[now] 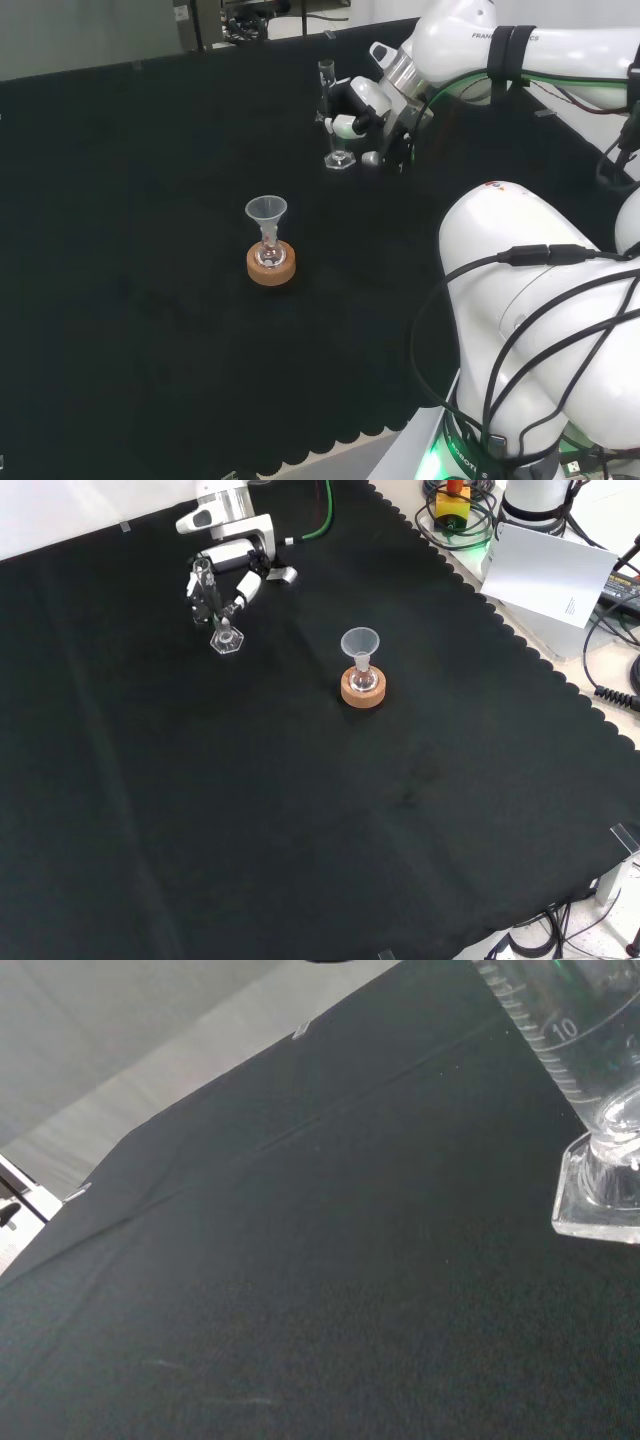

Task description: Put the graduated cylinder back on the table.

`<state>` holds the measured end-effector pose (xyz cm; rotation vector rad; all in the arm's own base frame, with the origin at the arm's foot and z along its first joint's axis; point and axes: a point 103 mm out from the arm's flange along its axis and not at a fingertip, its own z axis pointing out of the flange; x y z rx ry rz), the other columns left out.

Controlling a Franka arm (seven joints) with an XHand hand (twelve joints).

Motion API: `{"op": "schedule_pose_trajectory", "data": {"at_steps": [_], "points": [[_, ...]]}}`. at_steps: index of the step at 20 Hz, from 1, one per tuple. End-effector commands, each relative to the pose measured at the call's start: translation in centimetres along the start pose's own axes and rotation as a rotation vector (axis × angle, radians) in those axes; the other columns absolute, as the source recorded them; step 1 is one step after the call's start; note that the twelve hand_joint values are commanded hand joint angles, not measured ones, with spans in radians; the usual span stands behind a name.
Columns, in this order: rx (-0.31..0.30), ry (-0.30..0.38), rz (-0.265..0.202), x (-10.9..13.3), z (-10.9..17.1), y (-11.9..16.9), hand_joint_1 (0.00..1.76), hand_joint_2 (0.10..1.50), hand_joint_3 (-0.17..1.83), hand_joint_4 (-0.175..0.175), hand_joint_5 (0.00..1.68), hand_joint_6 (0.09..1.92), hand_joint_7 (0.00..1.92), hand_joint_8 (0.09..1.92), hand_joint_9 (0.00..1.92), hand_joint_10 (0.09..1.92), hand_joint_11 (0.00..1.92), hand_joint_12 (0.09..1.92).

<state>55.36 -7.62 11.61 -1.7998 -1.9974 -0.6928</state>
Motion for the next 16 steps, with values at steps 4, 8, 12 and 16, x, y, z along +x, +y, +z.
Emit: {"op": "schedule_pose_trajectory", "data": {"at_steps": [4,8,12,16], "points": [[0.014,0.034,-0.016,-1.0,1.8,0.2,1.15,1.15,-0.04,-0.158,0.97,1.04,1.26,0.24,1.41,0.09,1.27,0.71],[0.006,0.041,-0.010,-1.5,2.0,0.2,1.15,1.15,-0.04,-0.158,0.97,1.04,1.26,0.24,1.41,0.09,1.27,0.71],[0.007,0.044,-0.009,-1.6,2.2,0.3,1.15,1.15,-0.04,-0.158,0.97,1.04,1.25,0.24,1.41,0.09,1.27,0.71],[0.018,0.049,-0.013,-1.6,3.0,0.4,1.15,1.15,-0.04,-0.158,0.97,1.04,1.25,0.24,1.41,0.09,1.27,0.71]]}}
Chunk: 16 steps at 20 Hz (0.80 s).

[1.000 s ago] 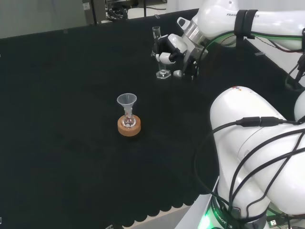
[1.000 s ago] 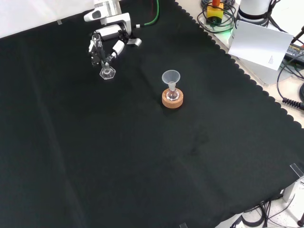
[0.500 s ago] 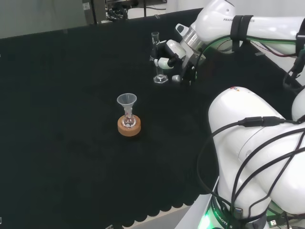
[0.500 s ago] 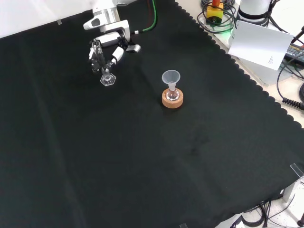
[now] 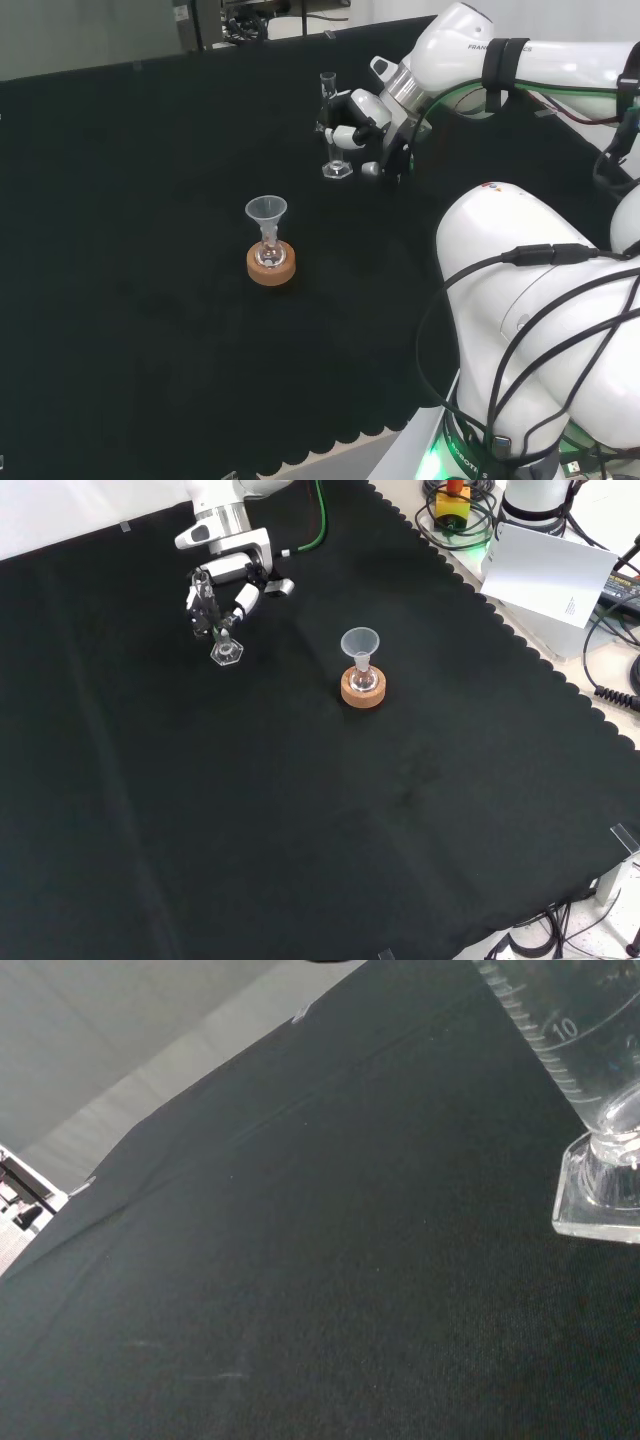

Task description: Put the graduated cylinder back on the table.

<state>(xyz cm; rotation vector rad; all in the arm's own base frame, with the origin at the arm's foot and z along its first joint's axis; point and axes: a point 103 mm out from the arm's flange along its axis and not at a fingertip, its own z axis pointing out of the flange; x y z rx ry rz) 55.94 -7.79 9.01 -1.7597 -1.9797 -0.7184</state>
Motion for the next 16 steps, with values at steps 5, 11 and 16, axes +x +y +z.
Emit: {"op": "schedule_pose_trajectory", "data": {"at_steps": [5,11,16], "points": [[0.006,0.021,-0.007,-0.3,0.7,-0.1,1.14,1.15,-0.04,-0.160,0.96,1.06,1.23,0.25,1.40,0.09,1.26,0.72],[0.022,0.013,-0.008,0.0,1.5,-0.1,1.14,1.16,-0.04,-0.161,0.95,1.07,1.22,0.25,1.39,0.09,1.25,0.72],[0.043,0.023,-0.011,0.0,2.0,-0.2,1.13,1.17,-0.03,-0.158,0.92,1.12,1.17,0.33,1.38,0.09,1.24,0.75]]}}
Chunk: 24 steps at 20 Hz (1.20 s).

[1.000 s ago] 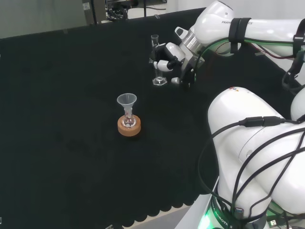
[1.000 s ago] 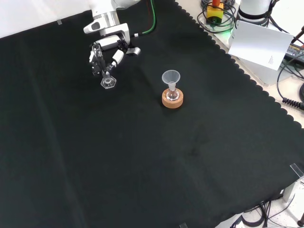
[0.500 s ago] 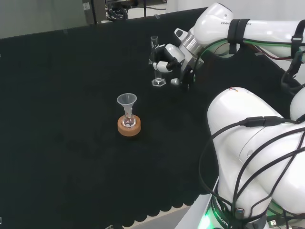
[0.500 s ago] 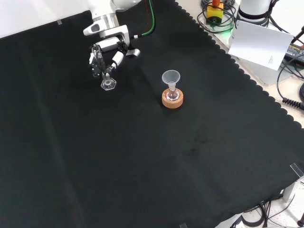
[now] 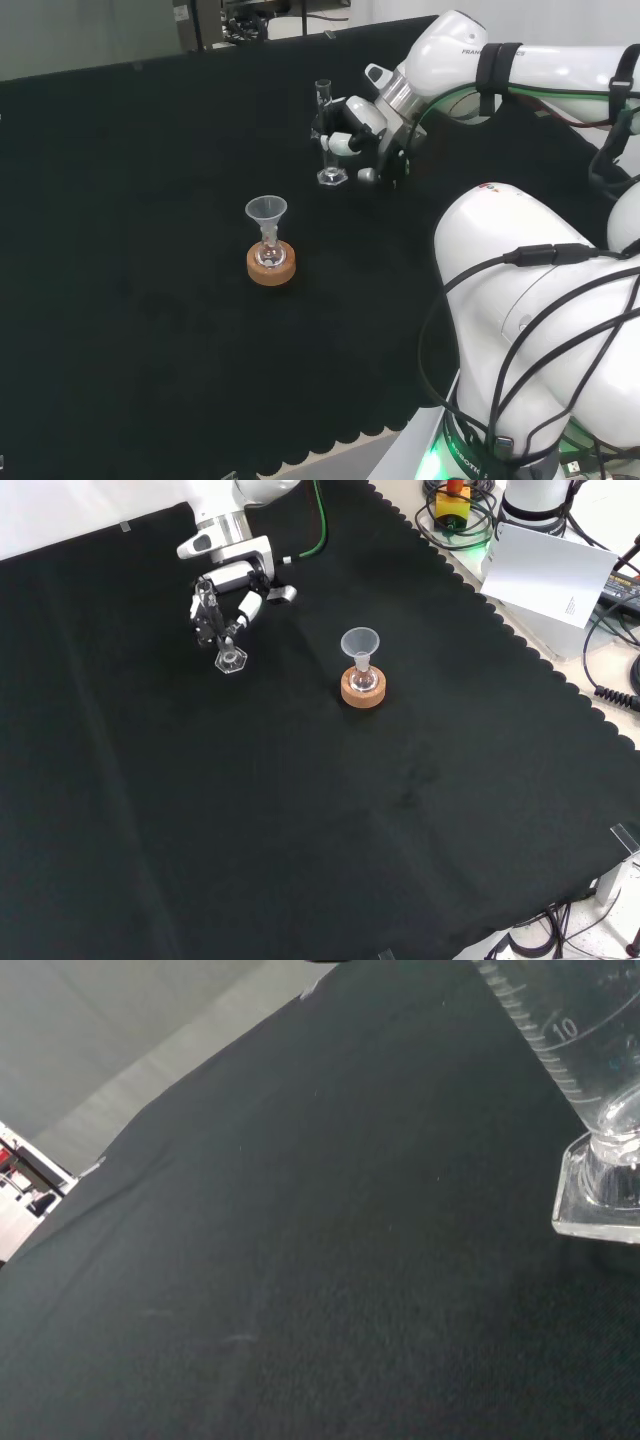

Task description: Put the graduated cylinder back on the table.

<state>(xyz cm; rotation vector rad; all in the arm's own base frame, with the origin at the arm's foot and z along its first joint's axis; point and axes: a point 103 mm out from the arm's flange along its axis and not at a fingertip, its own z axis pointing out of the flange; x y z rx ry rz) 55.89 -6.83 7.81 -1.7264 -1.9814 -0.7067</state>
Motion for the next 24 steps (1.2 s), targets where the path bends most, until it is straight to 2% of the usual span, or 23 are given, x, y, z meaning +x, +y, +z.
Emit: {"op": "schedule_pose_trajectory", "data": {"at_steps": [1,5,12,16,20,24], "points": [[0.022,0.013,-0.001,-0.1,0.5,-0.1,1.13,1.17,-0.02,-0.159,0.90,1.13,1.14,0.37,1.37,0.09,1.23,0.77],[0.029,0.040,-0.003,-0.4,0.4,-0.4,1.12,1.18,0.00,-0.145,0.87,1.18,1.02,0.52,1.33,0.09,1.18,0.82],[0.059,0.057,0.007,-0.8,0.4,-1.1,1.06,1.17,0.00,-0.021,0.88,1.16,0.84,0.61,1.24,0.09,0.95,1.00],[0.071,0.068,0.011,-0.7,0.4,-1.2,1.04,1.13,-0.10,-0.026,0.79,0.82,0.77,0.60,1.17,0.09,0.83,1.08],[0.076,0.079,0.013,-1.0,-0.1,-1.3,1.01,1.14,-0.17,-0.032,0.73,0.76,0.72,0.60,1.12,0.09,0.75,1.13],[0.073,0.077,0.002,-0.3,-0.1,-1.2,0.97,1.12,-0.17,-0.031,0.66,0.74,0.67,0.60,1.04,0.09,0.61,1.21]]}}
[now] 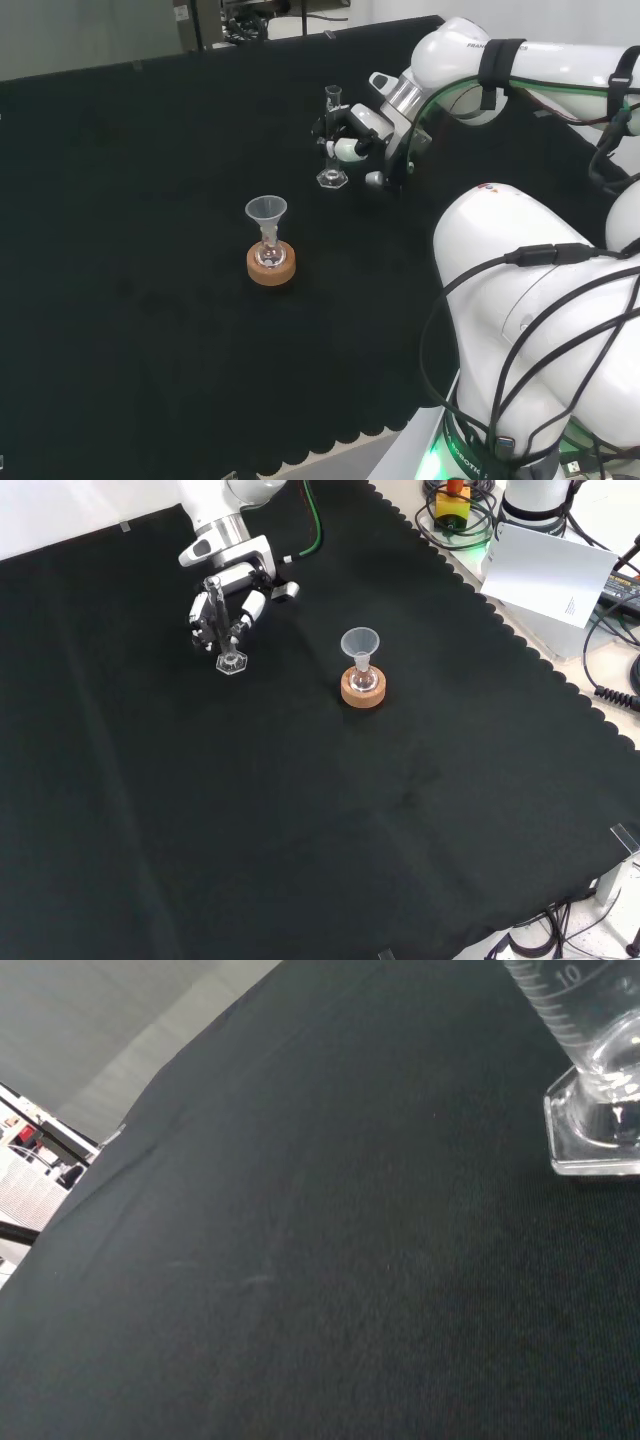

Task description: Put the graduated cylinder back on the table.

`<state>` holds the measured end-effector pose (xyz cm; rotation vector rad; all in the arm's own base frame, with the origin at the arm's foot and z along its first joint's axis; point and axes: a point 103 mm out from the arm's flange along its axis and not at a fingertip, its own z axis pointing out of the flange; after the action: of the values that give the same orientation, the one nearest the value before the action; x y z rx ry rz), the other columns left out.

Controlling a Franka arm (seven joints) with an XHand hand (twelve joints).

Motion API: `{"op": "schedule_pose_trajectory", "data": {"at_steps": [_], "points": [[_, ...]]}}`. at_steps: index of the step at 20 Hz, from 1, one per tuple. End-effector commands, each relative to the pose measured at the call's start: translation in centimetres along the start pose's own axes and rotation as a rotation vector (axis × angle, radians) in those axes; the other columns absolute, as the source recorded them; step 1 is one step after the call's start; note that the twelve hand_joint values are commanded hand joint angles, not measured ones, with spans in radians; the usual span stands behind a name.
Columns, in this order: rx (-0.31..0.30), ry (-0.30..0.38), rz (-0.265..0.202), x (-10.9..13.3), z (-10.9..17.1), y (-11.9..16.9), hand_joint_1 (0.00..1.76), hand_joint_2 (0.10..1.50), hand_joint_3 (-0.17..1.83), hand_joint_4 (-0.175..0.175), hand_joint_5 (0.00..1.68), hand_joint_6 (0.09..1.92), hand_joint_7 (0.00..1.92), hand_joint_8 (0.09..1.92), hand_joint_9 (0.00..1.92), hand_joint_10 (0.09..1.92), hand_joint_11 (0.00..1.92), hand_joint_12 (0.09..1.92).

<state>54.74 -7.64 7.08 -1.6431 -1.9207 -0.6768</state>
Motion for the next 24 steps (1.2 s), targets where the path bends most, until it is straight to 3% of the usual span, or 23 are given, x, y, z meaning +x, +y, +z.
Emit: {"op": "schedule_pose_trajectory", "data": {"at_steps": [1,6,13,24], "points": [[0.004,0.002,-0.011,0.7,-0.2,0.2,0.97,1.11,-0.17,-0.035,0.63,0.73,0.64,0.61,1.02,0.09,0.57,1.23],[0.020,0.004,-0.010,1.0,-0.9,0.3,0.93,1.06,-0.17,-0.051,0.48,0.64,0.47,0.63,0.89,0.09,0.40,1.29],[-0.008,-0.015,-0.015,1.4,-2.6,0.3,0.90,1.02,-0.17,-0.061,0.40,0.44,0.32,0.65,0.76,0.09,0.27,1.35],[-0.030,-0.119,0.000,3.0,-6.5,-2.0,0.86,0.99,-0.17,-0.065,0.39,0.29,0.21,0.65,0.67,0.09,0.20,1.41]]}}
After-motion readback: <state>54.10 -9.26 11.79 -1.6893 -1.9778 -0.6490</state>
